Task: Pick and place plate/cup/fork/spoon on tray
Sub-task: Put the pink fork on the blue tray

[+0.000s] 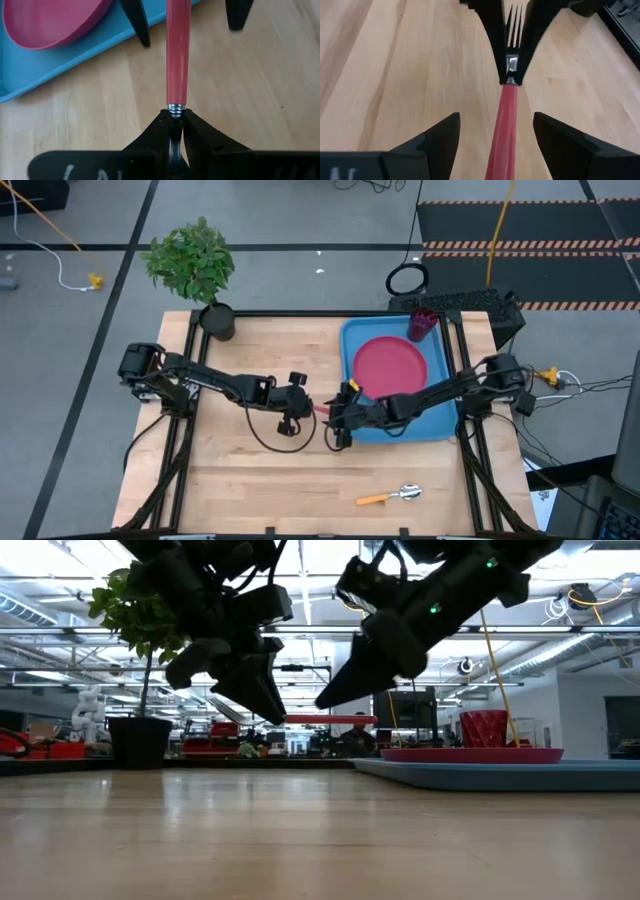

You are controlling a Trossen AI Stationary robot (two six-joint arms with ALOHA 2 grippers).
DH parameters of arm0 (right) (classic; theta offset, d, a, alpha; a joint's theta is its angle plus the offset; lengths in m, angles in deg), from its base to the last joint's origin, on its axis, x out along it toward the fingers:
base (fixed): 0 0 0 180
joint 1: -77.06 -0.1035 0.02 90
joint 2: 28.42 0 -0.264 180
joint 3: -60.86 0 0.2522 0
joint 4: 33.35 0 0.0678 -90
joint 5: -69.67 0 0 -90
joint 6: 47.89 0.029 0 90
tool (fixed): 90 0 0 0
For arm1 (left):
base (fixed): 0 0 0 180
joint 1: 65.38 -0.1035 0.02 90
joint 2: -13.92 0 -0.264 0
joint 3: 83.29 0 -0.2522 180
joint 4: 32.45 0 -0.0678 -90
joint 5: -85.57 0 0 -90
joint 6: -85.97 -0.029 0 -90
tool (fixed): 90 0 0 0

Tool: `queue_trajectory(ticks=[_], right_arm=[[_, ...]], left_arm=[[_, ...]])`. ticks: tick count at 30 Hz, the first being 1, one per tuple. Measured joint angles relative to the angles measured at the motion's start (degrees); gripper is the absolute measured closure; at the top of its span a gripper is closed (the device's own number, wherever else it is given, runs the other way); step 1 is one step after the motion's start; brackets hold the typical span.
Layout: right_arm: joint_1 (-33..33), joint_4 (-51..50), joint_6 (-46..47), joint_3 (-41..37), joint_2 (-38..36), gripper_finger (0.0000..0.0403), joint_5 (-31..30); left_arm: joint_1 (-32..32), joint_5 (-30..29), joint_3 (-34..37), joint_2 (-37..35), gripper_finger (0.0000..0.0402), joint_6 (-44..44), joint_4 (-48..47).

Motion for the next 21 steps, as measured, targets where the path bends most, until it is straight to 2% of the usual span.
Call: queue_trajectory(ticks=[6,12,21], right_arm=[[0.1,-1.1,-2.3,0.8,1.9,0.0184,-0.5],[0.5,-2.8,-2.5,0.8,1.9,0.0211,-4.3],[0.9,-7.1,-2.6,0.7,1.9,0.0286,-4.7]], left_arm=[[0.0,0.0,0.0,0.0,0.0360,0.2,0.0],[0.0,0.0,0.0,0.0,0.0360,1.1,0.4],[-0.1,-1.0,0.0,-0.1,0.0360,2.2,1.5]])
